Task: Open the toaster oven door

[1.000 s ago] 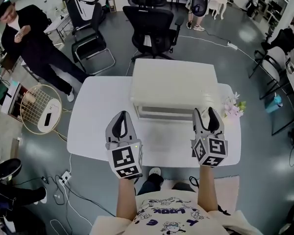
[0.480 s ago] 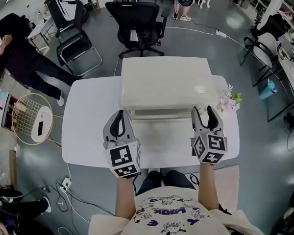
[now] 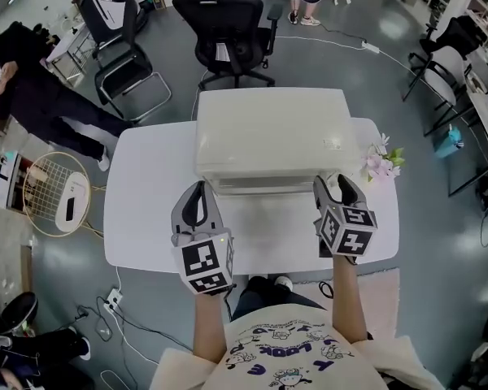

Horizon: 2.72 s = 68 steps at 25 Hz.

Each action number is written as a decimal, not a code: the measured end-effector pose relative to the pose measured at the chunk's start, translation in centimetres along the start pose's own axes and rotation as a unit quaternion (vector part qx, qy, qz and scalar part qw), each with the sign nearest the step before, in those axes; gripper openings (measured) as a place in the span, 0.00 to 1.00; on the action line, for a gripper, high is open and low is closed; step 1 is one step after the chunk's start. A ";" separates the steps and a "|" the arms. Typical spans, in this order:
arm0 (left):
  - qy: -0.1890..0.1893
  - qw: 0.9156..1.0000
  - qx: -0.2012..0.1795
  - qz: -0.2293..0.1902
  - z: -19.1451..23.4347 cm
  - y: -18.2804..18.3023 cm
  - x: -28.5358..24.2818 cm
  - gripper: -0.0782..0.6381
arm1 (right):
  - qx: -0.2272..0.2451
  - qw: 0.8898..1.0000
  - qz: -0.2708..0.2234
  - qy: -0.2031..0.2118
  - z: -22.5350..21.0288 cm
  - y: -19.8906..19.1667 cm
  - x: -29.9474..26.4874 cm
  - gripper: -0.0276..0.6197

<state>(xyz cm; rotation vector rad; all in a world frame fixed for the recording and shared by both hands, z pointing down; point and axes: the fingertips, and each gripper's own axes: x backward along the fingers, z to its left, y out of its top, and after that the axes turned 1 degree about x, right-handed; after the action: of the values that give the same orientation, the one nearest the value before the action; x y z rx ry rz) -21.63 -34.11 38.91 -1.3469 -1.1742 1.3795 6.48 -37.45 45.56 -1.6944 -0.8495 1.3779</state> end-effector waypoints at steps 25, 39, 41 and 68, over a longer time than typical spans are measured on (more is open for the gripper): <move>0.013 1.000 0.004 0.017 0.2 -1.5 0.3 0.12 | 0.005 0.989 0.147 0.010 -0.4 -2.7 -3.3 0.19; 0.016 0.999 0.008 0.026 -0.2 -2.2 1.1 0.12 | -0.001 0.988 0.155 0.020 -0.1 -2.9 -3.0 0.18; 0.015 0.999 0.008 0.027 -0.7 -2.4 1.3 0.12 | 0.000 0.988 0.156 0.021 -0.2 -3.0 -2.8 0.18; 0.047 0.998 0.010 0.036 -3.4 -4.5 9.0 0.12 | 0.021 0.985 0.167 0.049 0.3 -8.2 2.3 0.18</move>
<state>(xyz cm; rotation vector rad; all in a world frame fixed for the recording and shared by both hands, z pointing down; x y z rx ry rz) -18.85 -24.20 41.63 -1.4369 -1.0559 1.3605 6.48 -31.48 51.67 -1.9163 -0.4921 1.5027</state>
